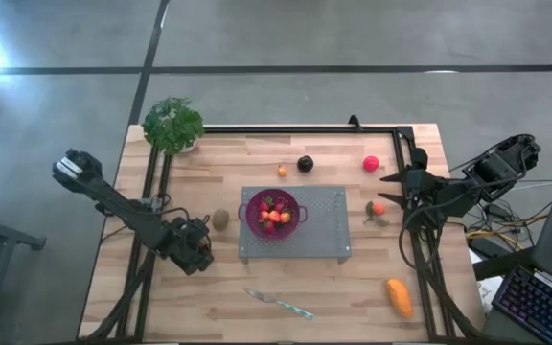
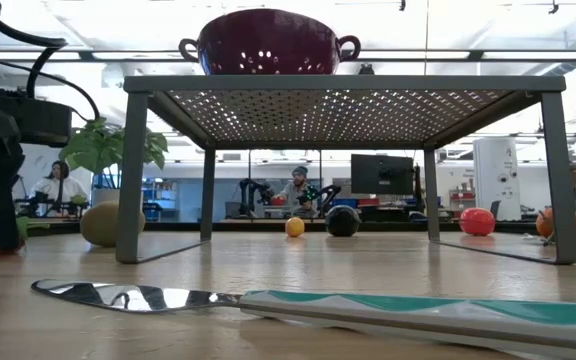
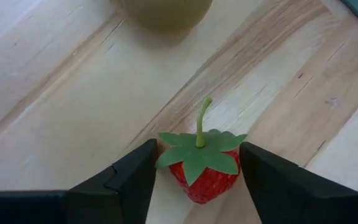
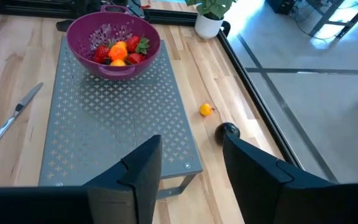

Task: Pick & Place Fruit
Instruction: Put the strawberry into the purple strainer bowl

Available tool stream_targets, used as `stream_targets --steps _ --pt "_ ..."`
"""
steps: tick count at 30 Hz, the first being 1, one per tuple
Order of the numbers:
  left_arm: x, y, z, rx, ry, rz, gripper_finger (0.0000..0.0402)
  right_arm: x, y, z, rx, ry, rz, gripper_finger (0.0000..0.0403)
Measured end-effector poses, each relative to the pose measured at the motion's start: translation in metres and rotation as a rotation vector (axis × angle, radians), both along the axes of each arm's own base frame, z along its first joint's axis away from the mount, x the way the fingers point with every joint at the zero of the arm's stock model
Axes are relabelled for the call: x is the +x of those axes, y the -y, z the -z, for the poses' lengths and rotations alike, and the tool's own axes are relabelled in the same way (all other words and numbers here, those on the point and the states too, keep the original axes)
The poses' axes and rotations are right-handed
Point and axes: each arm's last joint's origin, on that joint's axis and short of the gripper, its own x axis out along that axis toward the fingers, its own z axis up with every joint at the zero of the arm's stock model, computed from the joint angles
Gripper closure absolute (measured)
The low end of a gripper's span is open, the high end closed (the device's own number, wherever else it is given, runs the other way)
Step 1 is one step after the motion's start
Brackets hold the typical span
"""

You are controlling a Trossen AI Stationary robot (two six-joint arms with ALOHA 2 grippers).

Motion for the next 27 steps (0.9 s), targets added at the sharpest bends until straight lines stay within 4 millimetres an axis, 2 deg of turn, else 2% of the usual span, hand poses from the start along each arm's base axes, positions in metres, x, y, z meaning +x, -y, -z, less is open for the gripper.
stream_targets --steps 15,22,27 --pt "-0.002 0.001 -0.017 -0.097 0.04 0.035 0.0261 0.0 0.0 0.0 -0.004 -0.002 -0.002 0.0265" --pt "-0.005 -0.002 -0.029 -0.119 0.108 0.042 0.0266 0.0 0.0 0.0 -0.007 -0.003 -0.004 0.0277" --pt "-0.006 -0.003 -0.047 -0.148 0.191 0.062 0.0266 0.0 0.0 0.0 -0.007 -0.003 -0.004 0.028"
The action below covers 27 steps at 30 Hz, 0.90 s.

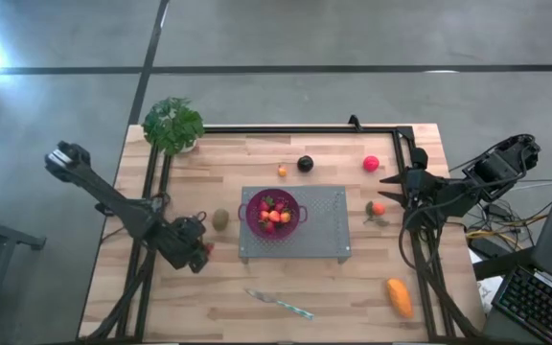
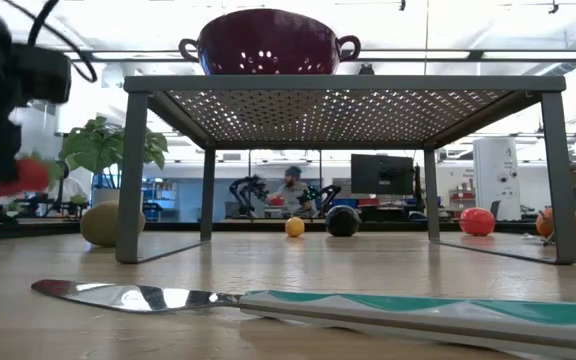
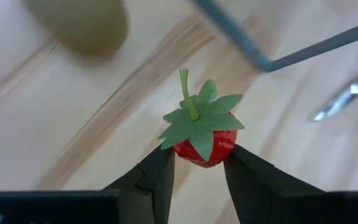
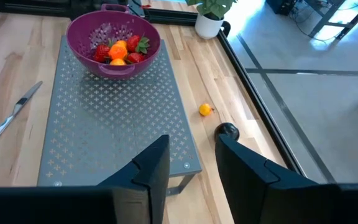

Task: Pick & Place Fruit
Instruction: Put the strawberry into the purple strainer bowl

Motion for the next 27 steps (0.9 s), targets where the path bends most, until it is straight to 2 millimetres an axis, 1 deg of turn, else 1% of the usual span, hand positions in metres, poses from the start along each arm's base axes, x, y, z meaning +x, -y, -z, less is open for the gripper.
stream_targets --steps 6,10,13,18,21,24,27 --pt "0.001 0.0 -0.032 -0.047 0.127 0.043 0.0266 0.0 0.0 0.0 0.0 0.0 0.0 0.0264" --pt "0.003 0.001 -0.062 -0.043 0.252 0.079 0.0266 0.0 0.0 0.0 0.0 0.0 0.0 0.0252" --pt "0.006 0.001 -0.089 -0.007 0.373 0.089 0.0266 0.0 0.0 0.0 0.0 0.0 0.0 0.0245" --pt "0.015 0.003 -0.138 0.115 0.606 0.093 0.0266 0.0 0.0 0.0 0.0 0.0 0.0 0.0235" --pt "0.023 0.005 -0.164 0.229 0.707 0.13 0.0266 0.0 0.0 0.0 0.0 0.0 0.0 0.023" --pt "0.036 0.008 -0.184 0.34 0.747 0.176 0.0266 0.0 0.0 0.0 0.0 0.0 0.0 0.0226" --pt "0.054 0.011 -0.198 0.449 0.736 0.226 0.0266 0.0 0.0 0.0 0.0 0.0 0.0 0.0223"
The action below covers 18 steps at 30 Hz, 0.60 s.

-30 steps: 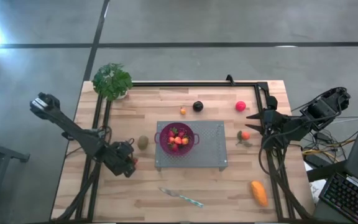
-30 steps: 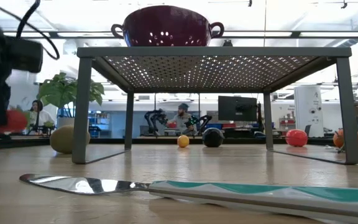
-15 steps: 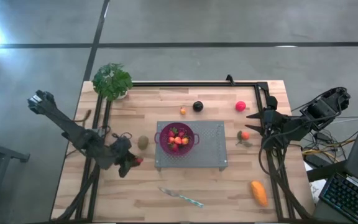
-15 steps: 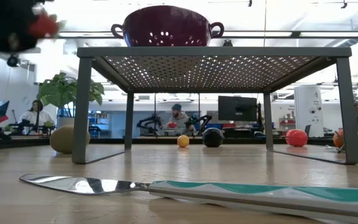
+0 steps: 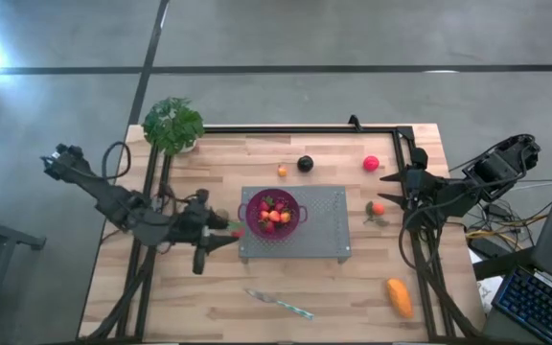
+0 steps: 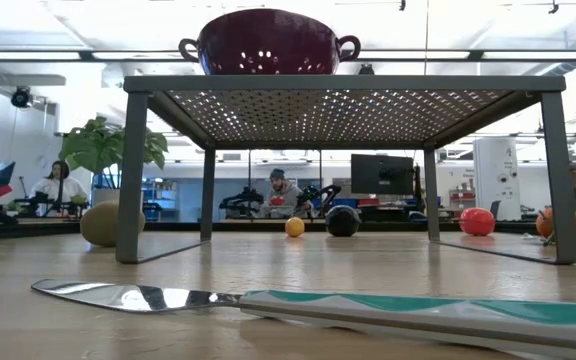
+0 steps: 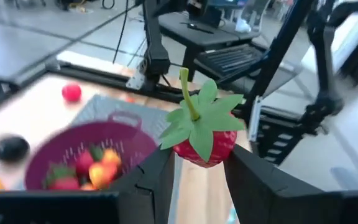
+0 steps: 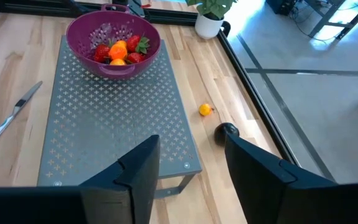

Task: Pick & Place Fruit
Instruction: Put the strawberry into the purple strainer bowl

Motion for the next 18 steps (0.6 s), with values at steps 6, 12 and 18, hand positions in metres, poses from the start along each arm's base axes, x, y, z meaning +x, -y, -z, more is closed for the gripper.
stream_targets --steps 6,12,18 --pt "0.044 -0.007 -0.022 0.152 -0.091 -0.006 0.0266 0.0 0.0 0.0 0.0 0.0 0.0 0.0227" --pt "0.092 -0.03 -0.019 0.19 -0.313 -0.023 0.0266 0.0 0.0 0.0 0.0 0.0 0.0 0.0246" --pt "0.124 -0.05 0.002 0.218 -0.56 -0.079 0.0266 0.0 0.0 0.001 -0.004 -0.007 0.0 0.0265"
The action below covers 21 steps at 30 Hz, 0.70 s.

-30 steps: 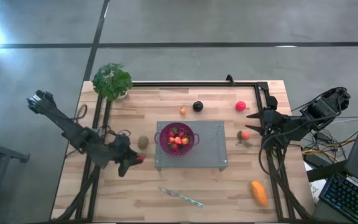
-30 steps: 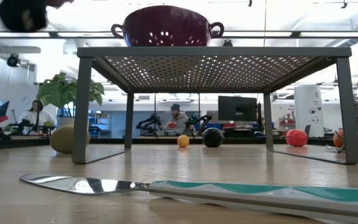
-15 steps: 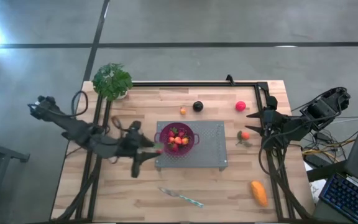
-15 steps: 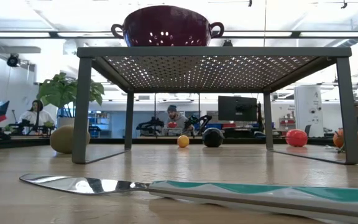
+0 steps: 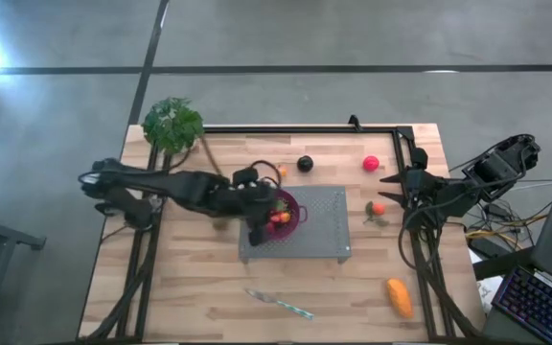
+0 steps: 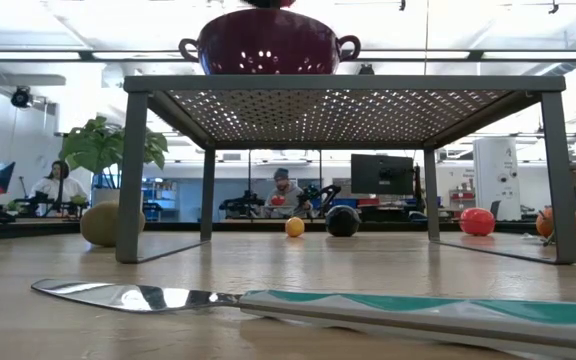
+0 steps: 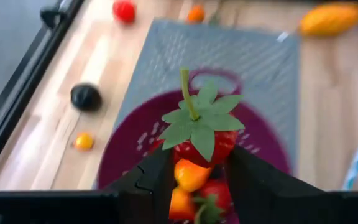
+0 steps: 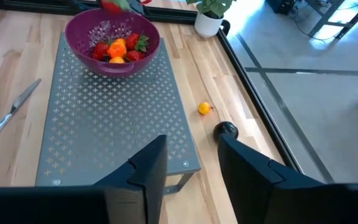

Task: Pick & Place Fruit
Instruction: Put the strawberry into the purple strainer bowl

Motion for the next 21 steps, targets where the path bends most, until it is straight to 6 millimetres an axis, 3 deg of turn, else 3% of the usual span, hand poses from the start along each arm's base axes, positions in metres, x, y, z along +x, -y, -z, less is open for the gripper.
stream_targets --steps 12,21 --pt "0.03 -0.015 0.037 -0.028 -0.154 -0.013 0.0266 0.0 0.0 0.0 -0.006 -0.003 -0.004 0.0275" --pt "0.032 -0.015 0.043 -0.009 -0.193 0.004 0.0266 0.0 0.0 0.0 -0.006 -0.002 -0.004 0.0246"
